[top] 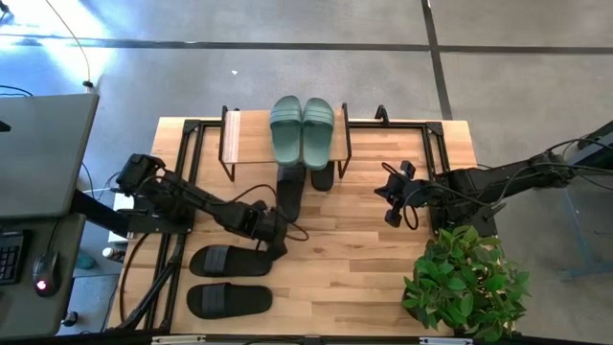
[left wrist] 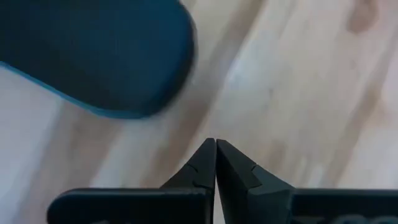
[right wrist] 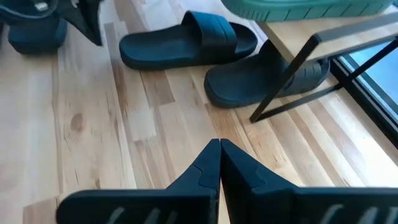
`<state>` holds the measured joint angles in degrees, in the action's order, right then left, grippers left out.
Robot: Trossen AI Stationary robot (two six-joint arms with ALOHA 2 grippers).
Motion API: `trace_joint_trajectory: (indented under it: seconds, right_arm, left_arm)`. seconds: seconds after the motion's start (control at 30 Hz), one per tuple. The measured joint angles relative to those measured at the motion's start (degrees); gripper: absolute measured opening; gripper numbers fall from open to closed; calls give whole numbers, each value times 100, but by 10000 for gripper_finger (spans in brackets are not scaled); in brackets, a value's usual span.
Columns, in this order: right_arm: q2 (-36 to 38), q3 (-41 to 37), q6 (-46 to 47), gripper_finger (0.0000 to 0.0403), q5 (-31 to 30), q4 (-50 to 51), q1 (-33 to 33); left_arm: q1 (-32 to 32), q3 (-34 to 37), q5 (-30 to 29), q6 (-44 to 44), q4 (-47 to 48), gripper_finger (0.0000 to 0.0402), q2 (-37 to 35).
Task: Pick and place slides into the shelf
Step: Put the black slide under the shelf
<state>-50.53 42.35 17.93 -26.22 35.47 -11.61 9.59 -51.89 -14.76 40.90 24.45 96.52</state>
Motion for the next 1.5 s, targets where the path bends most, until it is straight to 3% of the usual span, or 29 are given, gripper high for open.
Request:
trace_joint_trajectory:
  seconds: [0.43, 0.87, 1.3, 1.5]
  right_arm:
    - [184, 0, 0, 0, -114, 55, 6]
    - [217, 0, 0, 0, -229, 110, 7]
    - [215, 0, -42, 0, -365, 119, 8]
    - [215, 0, -42, 0, -365, 119, 8]
  left_arm:
    - [-666, -19, -88, -262, -823, 0, 496]
    - [-1435, -23, -84, -1115, -1587, 0, 615]
    - [-1914, -23, -83, -1433, -1880, 0, 615]
    - [-1818, -32, 28, -1649, -1882, 0, 615]
